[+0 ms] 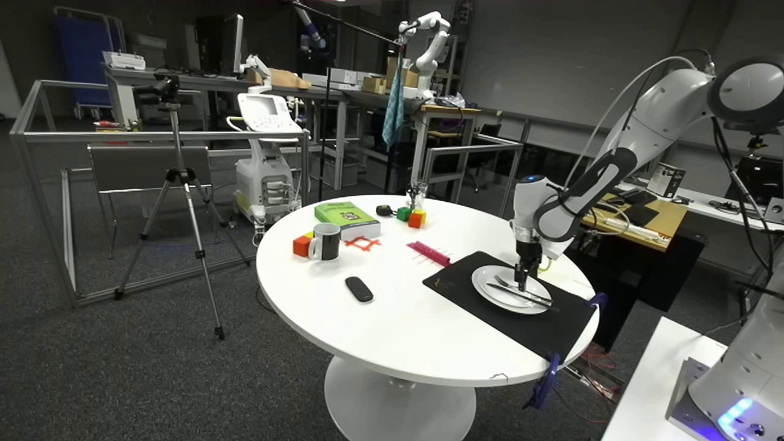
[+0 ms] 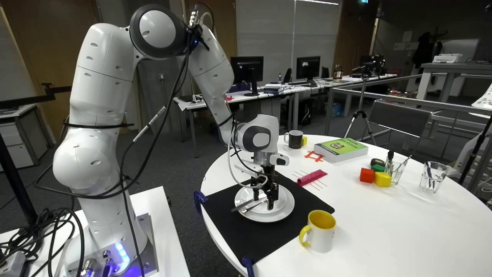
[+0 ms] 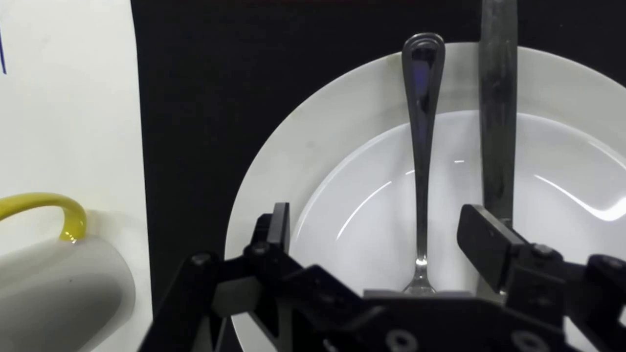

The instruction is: Remove the fork from the white plate

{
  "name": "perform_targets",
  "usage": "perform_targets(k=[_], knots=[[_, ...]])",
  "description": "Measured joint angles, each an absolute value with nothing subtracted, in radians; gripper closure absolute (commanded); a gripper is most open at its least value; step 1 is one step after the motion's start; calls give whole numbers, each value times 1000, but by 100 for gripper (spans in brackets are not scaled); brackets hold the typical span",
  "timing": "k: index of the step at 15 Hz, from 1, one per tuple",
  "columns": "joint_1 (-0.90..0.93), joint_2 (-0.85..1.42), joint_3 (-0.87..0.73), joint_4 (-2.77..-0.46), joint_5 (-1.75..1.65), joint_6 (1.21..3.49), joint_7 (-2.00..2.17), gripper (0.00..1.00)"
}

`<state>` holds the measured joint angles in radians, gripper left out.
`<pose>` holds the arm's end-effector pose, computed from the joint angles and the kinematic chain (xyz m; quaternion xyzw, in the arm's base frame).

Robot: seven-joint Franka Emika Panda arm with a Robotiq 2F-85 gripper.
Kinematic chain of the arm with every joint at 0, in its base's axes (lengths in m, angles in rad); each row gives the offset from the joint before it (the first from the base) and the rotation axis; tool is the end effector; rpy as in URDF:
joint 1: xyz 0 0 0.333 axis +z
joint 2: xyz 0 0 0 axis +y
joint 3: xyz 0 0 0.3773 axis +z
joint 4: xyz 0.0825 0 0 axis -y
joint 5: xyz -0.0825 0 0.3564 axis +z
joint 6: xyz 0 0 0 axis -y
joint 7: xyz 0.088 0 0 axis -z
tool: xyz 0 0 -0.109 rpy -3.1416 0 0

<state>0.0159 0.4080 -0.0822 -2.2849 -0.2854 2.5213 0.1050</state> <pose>0.5213 -0.0318 0.2393 0.9915 0.0396 -0.0842 0.0905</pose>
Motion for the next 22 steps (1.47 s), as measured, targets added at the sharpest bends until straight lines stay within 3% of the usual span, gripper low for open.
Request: perform_targets(k=[2, 4, 6, 14, 22], knots=[[17, 418, -82, -2277, -285, 2521, 105, 7], [19, 428, -83, -2269, -285, 2520, 105, 30], [26, 436, -87, -2264, -285, 2520, 105, 40], [38, 440, -91, -2257, -285, 2518, 105, 99], [38, 441, -91, -2256, -285, 2516, 105, 99]])
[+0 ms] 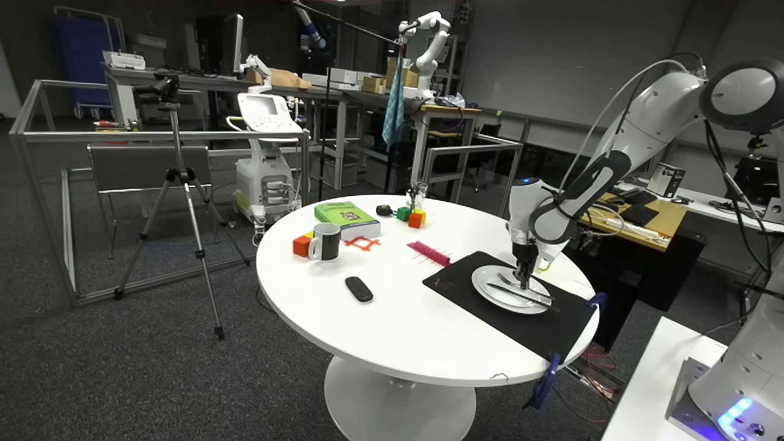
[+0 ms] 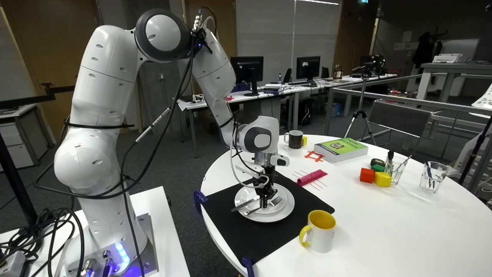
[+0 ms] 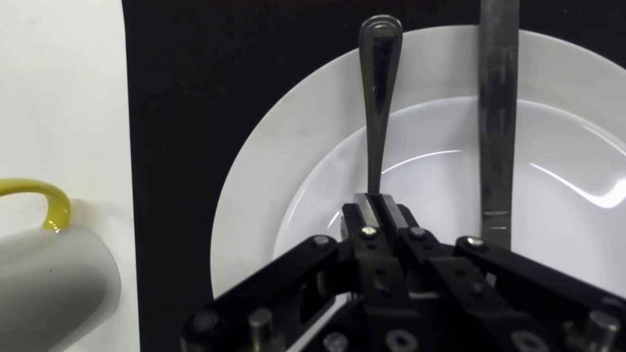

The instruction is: Remove the fork from the white plate

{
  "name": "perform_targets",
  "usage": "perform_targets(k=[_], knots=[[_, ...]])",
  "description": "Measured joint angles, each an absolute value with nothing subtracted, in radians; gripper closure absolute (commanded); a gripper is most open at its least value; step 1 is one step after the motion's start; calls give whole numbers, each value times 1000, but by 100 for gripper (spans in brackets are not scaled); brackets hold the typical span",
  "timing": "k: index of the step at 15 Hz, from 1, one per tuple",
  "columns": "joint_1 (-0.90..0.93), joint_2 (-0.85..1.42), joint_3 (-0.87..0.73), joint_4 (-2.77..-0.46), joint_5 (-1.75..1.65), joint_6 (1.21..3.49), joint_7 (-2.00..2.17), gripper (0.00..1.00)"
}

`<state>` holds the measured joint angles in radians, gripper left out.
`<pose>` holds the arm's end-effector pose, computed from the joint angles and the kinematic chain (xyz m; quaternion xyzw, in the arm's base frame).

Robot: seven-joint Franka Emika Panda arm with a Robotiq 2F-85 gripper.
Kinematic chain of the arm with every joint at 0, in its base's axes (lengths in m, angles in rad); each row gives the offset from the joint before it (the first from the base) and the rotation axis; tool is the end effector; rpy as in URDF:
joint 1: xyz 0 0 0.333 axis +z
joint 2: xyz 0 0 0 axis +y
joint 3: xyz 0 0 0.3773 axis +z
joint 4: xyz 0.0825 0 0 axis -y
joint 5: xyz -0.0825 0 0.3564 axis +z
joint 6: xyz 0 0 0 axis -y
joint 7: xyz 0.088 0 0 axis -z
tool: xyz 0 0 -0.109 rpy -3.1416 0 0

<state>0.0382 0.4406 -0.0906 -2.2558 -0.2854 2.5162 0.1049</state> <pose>0.5298 -0.0250 0.2306 0.9905 0.0471 -0.0878 0.0944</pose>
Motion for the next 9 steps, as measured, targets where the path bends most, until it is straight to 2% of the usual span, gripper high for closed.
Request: perform_targets(k=[9], knots=[[42, 386, -97, -2255, -312, 2512, 105, 99]])
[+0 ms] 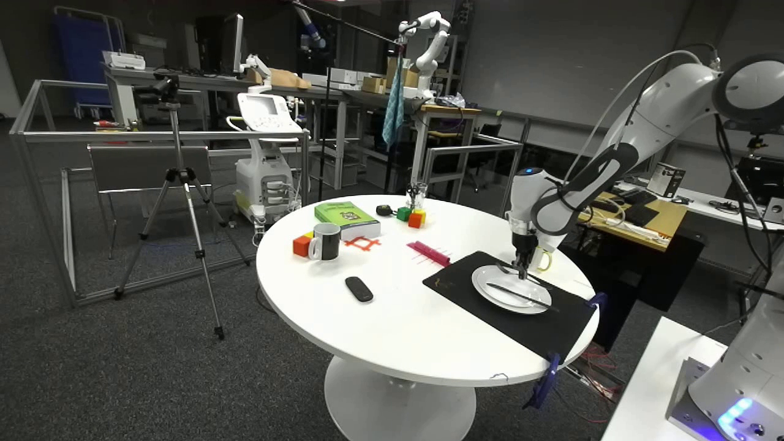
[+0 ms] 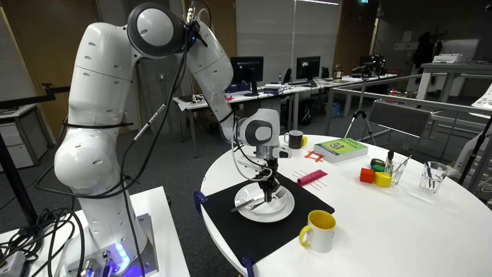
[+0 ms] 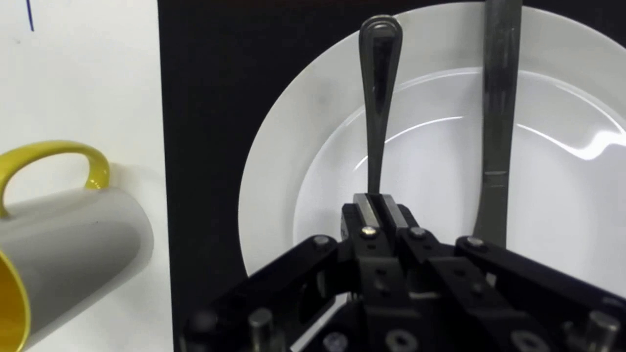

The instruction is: Remove the fork from the white plate

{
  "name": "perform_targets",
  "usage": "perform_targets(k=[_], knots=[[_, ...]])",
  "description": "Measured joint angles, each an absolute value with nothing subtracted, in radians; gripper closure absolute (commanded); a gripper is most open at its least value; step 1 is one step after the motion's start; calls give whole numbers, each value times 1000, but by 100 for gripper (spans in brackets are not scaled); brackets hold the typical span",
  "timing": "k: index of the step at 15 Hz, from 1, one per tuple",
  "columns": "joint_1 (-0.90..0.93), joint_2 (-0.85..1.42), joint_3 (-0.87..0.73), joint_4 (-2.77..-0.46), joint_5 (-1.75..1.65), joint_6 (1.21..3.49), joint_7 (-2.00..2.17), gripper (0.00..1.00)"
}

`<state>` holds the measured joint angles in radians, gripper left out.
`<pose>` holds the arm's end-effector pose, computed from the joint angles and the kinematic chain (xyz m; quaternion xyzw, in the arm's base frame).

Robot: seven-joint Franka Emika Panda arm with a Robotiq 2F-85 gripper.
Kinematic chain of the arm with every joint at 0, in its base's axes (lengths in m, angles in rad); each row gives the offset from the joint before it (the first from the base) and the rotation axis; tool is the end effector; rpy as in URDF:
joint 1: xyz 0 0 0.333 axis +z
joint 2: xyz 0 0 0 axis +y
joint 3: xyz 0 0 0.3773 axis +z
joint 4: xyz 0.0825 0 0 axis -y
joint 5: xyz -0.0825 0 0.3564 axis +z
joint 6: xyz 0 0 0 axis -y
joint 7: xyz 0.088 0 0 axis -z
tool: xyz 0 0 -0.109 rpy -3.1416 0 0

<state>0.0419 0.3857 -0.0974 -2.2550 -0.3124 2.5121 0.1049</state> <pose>0.5344 -0.0264 0.2599 0.9912 0.0544 -0.0622 0.1032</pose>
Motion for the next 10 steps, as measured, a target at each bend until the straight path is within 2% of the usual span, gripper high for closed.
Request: perform_targets(k=[10], knots=[[85, 213, -70, -2258, -337, 2337, 164, 99]])
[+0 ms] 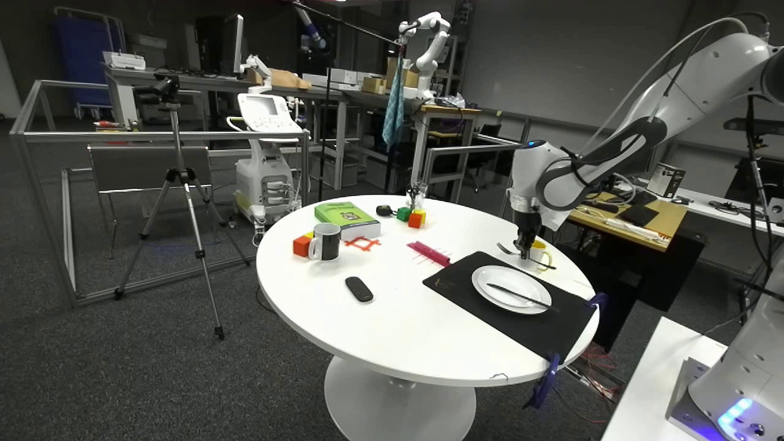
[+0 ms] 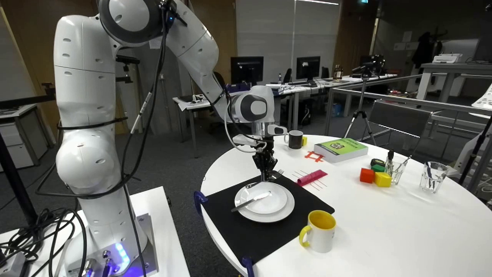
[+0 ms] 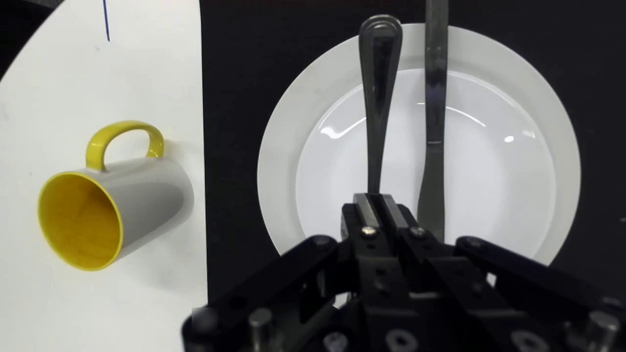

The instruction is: Remove the fork from the white plate

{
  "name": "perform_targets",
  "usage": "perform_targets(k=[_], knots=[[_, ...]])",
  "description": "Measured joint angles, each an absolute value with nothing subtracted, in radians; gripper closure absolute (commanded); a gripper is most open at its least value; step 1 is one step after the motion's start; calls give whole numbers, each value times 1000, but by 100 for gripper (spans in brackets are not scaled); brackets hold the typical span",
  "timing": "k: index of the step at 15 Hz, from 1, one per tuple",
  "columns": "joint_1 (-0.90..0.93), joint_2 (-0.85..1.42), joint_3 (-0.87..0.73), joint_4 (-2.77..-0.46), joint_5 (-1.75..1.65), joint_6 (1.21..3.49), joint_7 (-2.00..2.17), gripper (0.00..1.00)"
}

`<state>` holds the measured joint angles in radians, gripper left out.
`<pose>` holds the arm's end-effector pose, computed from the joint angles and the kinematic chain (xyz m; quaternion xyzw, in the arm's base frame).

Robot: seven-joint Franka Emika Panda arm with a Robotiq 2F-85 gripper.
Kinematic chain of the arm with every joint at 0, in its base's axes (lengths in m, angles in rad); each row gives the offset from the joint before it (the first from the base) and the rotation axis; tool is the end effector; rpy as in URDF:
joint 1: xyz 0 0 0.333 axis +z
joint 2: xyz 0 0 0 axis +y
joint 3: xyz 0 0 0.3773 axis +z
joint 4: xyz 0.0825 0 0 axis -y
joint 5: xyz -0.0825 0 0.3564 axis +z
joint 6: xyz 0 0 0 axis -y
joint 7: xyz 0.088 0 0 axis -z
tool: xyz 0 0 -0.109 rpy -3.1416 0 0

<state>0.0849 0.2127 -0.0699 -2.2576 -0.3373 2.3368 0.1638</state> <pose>0.5201 0.0029 0.3378 0.9892 0.0510 -0.0553 0.1257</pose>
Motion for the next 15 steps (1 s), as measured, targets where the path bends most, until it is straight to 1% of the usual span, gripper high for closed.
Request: perform_targets(k=[5, 9, 15], knots=[[92, 113, -1, -2250, -269, 2166, 234, 99], [110, 86, 62, -2221, -211, 2076, 292, 99], [151, 100, 116, -2171, -177, 2052, 397, 99]])
